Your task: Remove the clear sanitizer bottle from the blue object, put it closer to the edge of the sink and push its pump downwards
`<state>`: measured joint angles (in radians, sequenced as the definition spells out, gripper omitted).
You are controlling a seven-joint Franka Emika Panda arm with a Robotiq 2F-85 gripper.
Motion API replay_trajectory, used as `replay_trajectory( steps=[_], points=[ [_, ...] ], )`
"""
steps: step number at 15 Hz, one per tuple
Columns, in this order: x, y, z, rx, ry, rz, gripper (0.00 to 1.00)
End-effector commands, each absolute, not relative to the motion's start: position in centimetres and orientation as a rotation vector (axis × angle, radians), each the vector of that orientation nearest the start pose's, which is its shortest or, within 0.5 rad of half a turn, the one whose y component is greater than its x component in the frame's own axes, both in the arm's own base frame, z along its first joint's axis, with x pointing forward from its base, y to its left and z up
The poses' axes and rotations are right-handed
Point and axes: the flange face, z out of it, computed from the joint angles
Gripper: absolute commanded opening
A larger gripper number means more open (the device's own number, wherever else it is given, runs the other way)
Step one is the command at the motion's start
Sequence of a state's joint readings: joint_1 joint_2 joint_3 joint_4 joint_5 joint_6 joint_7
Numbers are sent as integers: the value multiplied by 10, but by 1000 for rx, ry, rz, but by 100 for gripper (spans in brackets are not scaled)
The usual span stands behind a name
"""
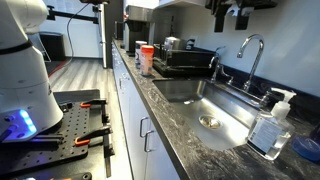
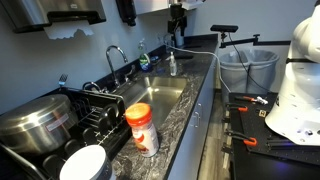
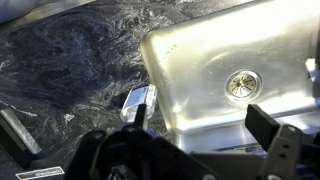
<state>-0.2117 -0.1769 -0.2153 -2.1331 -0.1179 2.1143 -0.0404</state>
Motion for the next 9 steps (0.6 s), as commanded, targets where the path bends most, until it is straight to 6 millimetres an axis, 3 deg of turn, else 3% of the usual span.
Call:
replay_trajectory(
  steps=[1, 9],
  points=[
    [456, -215, 501, -3215, 444, -240, 100],
    [459, -219, 500, -3203, 444, -223, 100]
  ],
)
